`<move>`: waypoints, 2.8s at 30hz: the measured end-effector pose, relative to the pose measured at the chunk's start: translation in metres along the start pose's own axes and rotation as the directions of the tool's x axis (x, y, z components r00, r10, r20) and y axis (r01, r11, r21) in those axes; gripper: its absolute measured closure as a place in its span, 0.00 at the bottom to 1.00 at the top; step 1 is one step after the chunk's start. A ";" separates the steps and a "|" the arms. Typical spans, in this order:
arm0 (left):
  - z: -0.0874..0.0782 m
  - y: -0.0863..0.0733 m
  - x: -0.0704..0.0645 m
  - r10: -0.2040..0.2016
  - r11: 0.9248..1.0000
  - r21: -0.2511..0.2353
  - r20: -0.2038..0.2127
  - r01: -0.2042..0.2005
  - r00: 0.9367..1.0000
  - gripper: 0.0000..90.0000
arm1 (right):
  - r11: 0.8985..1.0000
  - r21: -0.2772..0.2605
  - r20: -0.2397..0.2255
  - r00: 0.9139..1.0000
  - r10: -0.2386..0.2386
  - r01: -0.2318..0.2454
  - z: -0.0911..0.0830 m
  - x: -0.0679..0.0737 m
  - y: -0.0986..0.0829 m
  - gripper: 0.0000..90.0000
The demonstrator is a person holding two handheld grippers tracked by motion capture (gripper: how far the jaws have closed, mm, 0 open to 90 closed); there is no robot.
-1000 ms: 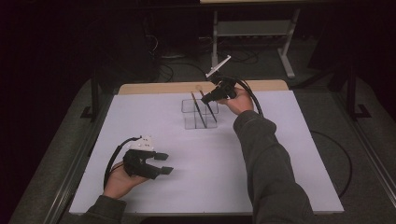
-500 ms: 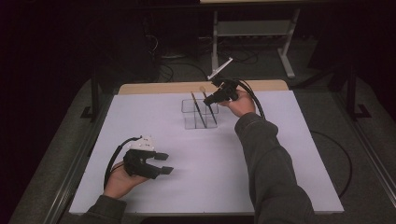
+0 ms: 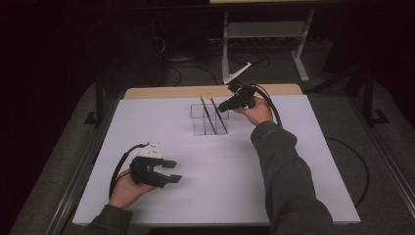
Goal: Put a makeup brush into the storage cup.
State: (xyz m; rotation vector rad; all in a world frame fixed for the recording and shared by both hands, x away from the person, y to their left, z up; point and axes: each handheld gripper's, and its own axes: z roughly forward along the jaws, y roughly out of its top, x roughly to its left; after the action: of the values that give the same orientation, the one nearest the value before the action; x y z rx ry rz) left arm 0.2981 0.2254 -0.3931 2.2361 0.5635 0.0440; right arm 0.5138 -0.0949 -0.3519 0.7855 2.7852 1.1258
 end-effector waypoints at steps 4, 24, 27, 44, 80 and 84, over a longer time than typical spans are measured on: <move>-0.001 0.001 0.001 0.016 1.000 -0.005 -0.008 -0.016 1.000 0.46 | 1.000 -0.013 -0.001 1.000 0.005 -0.005 -0.004 0.001 -0.004 0.82; -0.004 -0.001 0.003 -0.001 1.000 -0.012 -0.015 0.000 1.000 0.43 | 0.996 -0.074 -0.002 0.998 0.057 -0.057 -0.027 0.007 -0.025 0.74; -0.003 -0.002 0.002 -0.013 1.000 -0.006 -0.019 0.013 1.000 0.42 | 0.995 -0.077 0.006 0.998 0.068 -0.067 -0.030 0.008 -0.029 0.71; -0.007 -0.003 0.003 -0.004 1.000 0.002 -0.045 0.004 0.999 0.38 | 0.991 -0.093 0.029 0.994 0.101 -0.098 -0.045 0.010 -0.051 0.64; -0.013 -0.003 0.004 -0.039 0.999 -0.035 -0.101 0.036 0.994 0.28 | 0.983 -0.145 0.044 0.992 0.120 -0.112 -0.063 0.027 -0.093 0.50; -0.014 -0.003 0.005 -0.037 0.999 -0.035 -0.108 0.033 0.993 0.27 | 0.983 -0.146 0.047 0.992 0.121 -0.113 -0.064 0.030 -0.099 0.47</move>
State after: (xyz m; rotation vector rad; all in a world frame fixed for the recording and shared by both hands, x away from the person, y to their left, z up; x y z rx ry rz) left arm 0.2983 0.2392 -0.3871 2.2012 0.6563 0.1571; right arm 0.4303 -0.1823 -0.3652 0.9601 2.6085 1.2835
